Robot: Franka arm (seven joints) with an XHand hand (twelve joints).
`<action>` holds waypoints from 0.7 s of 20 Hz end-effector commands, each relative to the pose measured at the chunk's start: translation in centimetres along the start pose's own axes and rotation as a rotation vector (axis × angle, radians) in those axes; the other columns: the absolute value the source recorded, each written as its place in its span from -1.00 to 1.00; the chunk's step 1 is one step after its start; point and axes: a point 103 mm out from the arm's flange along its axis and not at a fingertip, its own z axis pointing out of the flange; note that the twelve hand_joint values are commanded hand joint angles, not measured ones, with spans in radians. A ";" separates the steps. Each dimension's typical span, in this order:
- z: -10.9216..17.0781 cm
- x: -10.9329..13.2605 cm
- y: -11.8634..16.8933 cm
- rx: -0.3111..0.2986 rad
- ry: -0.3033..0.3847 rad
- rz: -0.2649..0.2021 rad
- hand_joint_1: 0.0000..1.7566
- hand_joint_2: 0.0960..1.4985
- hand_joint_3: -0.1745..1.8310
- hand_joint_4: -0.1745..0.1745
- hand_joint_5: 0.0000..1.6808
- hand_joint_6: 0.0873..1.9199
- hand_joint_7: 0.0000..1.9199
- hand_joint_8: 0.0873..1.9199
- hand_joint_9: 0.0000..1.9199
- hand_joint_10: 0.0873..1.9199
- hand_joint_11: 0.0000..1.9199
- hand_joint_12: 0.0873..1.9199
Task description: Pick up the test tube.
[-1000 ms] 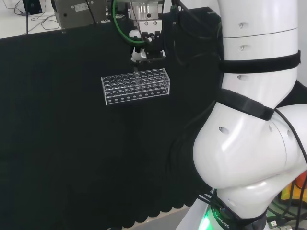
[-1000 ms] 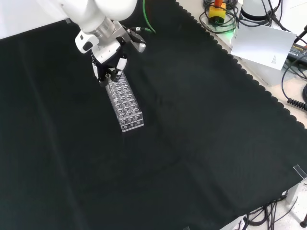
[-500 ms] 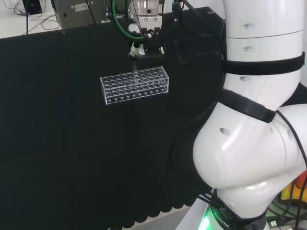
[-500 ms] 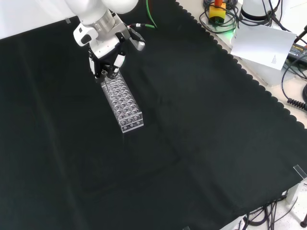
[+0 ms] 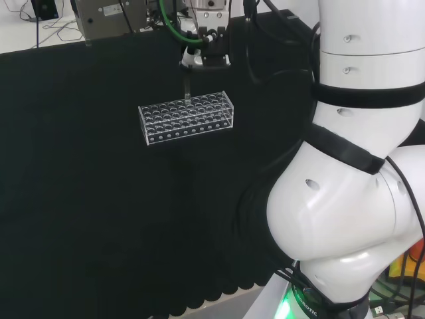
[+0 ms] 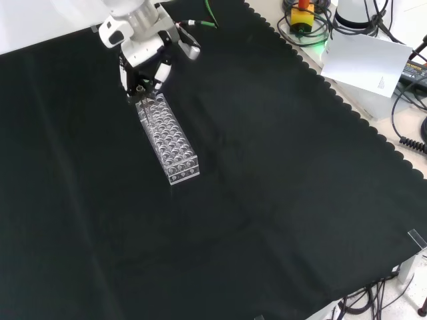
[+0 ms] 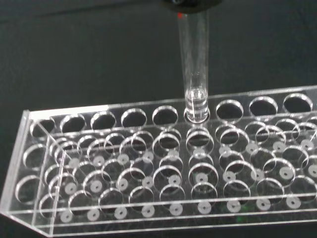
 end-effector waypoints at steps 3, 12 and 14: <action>-3.7 -0.5 -1.0 -0.048 0.045 0.006 0.62 0.34 -0.93 -1.00 0.50 -0.86 0.30 -0.14 0.34 -0.50 0.39 -0.21; -9.0 -1.3 -3.1 -0.126 0.059 0.011 0.62 0.34 -0.94 -1.00 0.51 -0.87 0.30 -0.14 0.34 -0.49 0.39 -0.21; -9.7 -1.6 -3.8 -0.137 0.056 0.016 0.62 0.34 -0.94 -1.00 0.51 -0.87 0.30 -0.14 0.34 -0.49 0.39 -0.21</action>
